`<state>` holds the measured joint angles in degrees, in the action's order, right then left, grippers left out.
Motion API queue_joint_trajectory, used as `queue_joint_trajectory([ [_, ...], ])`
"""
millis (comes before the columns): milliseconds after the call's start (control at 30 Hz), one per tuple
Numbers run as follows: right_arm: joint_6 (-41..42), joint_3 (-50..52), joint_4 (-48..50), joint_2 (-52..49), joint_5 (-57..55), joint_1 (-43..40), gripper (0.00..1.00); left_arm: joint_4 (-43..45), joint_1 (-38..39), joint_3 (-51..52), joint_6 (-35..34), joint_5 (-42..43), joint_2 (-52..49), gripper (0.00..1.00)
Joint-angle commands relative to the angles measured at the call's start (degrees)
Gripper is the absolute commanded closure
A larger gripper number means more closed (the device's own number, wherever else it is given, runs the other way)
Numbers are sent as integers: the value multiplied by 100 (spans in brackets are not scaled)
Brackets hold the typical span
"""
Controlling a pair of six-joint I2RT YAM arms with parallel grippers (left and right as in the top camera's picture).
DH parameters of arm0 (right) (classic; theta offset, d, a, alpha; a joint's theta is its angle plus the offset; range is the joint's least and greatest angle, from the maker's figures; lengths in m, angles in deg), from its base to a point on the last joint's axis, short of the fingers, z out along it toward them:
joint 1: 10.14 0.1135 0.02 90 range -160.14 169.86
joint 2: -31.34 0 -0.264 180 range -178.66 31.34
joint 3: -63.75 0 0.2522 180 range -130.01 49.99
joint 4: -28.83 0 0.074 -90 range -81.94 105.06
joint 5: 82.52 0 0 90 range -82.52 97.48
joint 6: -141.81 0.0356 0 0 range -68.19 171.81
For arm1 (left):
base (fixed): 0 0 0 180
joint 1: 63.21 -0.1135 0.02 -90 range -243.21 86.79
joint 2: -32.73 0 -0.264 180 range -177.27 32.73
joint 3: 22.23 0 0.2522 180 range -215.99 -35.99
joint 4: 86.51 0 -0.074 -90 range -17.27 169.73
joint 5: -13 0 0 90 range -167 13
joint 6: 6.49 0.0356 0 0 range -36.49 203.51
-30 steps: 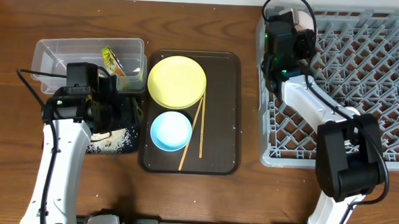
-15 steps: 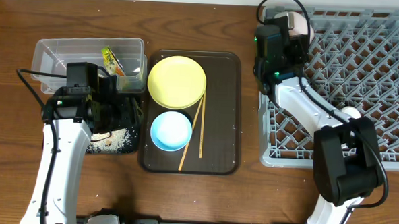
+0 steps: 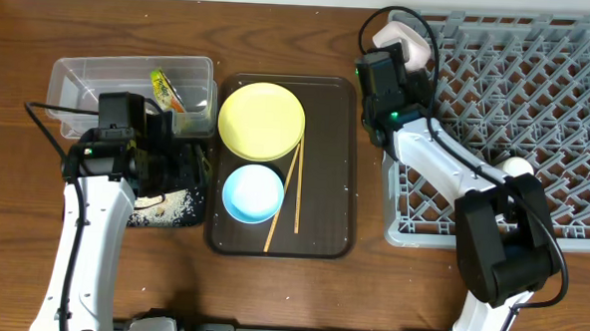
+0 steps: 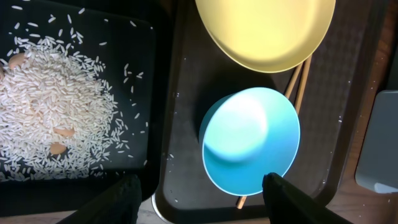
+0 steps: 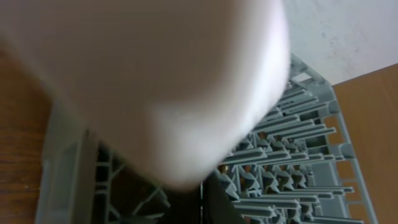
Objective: Sort waste into correct bins and load items into the dishwasher rack
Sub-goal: 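Lift the pink bowl and carry it right over the rack, then lower the pink bowl into the rack's back corner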
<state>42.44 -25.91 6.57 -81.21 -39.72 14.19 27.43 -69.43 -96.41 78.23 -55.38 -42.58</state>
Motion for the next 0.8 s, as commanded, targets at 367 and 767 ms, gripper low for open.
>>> queue_joint_trajectory([
  [367, 227, 48, -13, 365, 70, -57, 100, -17, -9, 42, 52, -46, 39, 35],
  [767, 227, 48, -48, 855, 446, -111, 99, -17, -9, 42, 52, -46, 39, 34],
])
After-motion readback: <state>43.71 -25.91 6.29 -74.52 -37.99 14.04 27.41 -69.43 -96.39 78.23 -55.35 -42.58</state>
